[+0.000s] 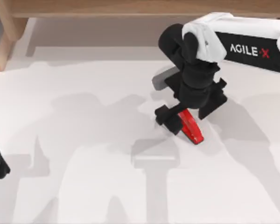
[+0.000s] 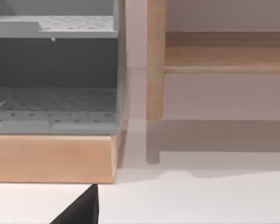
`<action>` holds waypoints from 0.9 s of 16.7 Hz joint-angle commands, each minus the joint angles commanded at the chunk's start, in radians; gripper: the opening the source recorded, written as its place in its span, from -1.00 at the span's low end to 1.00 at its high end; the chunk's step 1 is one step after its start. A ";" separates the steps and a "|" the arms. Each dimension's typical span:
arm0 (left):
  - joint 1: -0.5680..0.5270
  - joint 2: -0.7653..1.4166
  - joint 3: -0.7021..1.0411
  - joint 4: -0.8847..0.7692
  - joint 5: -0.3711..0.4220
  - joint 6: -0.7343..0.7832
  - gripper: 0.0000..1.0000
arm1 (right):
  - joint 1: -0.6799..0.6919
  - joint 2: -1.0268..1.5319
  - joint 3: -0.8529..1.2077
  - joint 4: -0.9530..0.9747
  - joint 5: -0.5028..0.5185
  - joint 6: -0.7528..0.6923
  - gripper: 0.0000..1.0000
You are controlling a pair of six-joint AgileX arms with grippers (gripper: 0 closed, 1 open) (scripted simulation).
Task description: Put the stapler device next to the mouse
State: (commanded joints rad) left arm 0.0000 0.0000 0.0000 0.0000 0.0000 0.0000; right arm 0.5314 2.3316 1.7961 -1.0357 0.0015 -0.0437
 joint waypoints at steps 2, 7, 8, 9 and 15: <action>0.000 0.000 0.000 0.000 0.000 0.000 1.00 | 0.000 0.000 0.000 0.000 0.000 0.000 -0.06; 0.000 0.000 0.000 0.000 0.000 0.000 1.00 | 0.000 0.000 0.000 0.000 0.000 0.000 -0.81; 0.000 0.000 0.000 0.000 0.000 0.000 1.00 | 0.000 0.000 0.000 0.000 0.000 0.000 -0.96; 0.000 0.000 0.000 0.000 0.000 0.000 1.00 | 0.000 0.000 0.000 0.000 0.000 0.000 -1.00; 0.000 0.000 0.000 0.000 0.000 0.000 1.00 | 0.000 0.000 0.000 0.000 0.000 0.000 -1.00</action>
State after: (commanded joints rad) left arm 0.0000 0.0000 0.0000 0.0000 0.0000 0.0000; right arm 0.5314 2.3316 1.7961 -1.0357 0.0015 -0.0437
